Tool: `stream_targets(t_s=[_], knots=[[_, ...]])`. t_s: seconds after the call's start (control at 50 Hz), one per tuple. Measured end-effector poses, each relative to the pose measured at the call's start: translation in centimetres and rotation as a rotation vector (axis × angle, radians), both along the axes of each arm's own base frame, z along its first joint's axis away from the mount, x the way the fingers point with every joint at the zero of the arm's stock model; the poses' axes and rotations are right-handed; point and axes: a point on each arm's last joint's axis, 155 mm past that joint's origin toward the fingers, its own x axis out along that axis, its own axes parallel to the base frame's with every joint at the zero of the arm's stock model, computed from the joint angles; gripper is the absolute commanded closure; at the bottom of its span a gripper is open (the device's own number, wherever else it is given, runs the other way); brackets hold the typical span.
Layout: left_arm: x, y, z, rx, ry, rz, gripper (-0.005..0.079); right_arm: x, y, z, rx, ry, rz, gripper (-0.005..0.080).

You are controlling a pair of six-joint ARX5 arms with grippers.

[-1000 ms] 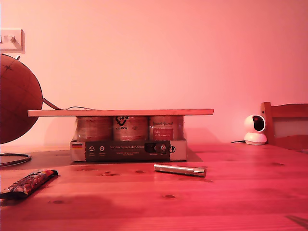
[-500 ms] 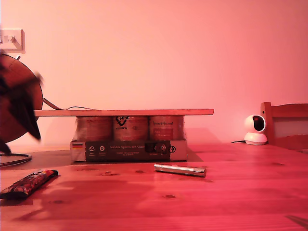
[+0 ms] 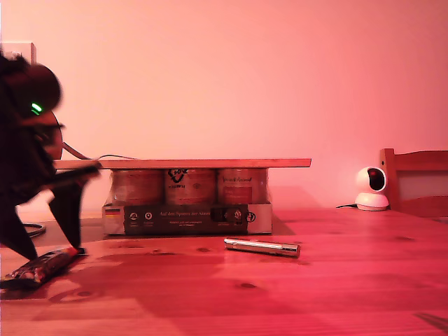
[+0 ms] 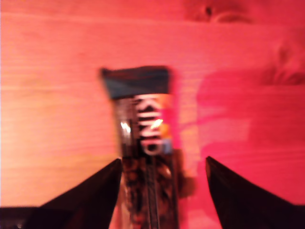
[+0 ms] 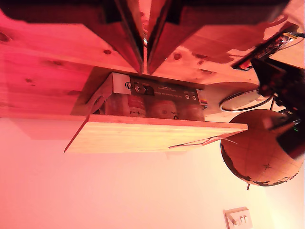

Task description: Slide the snack bar to the right

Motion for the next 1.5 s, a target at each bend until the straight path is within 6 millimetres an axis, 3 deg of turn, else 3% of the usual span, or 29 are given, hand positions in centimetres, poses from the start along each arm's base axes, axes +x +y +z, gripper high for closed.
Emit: stream_targets(t_s=[0.28, 0.54, 0.62, 1.04, 1.5], knots=[[-0.2, 0.5, -0.5, 0.061, 0.011, -0.013, 0.0244, 0.0, 0.0, 0.2, 0.003, -0.009, 0.001, 0.0764], [-0.9, 0.4, -0.7, 0.067, 0.036, -0.023, 0.0545, 0.0, 0.0, 0.5, 0.006, -0.018, 0.001, 0.0765], [-1.0, -0.2, -0.7, 0.052, 0.040, -0.037, 0.0574, 0.0, 0.0, 0.5, 0.007, -0.021, 0.001, 0.0764], [-2.4, -4.5, -0.6, 0.015, 0.041, -0.129, 0.0577, -0.1, 0.0, 1.0, 0.034, -0.024, 0.003, 0.0765], [-3.5, -12.9, 1.0, -0.130, -0.034, -0.211, 0.0577, -0.2, 0.2, 1.1, 0.037, -0.031, 0.014, 0.0764]])
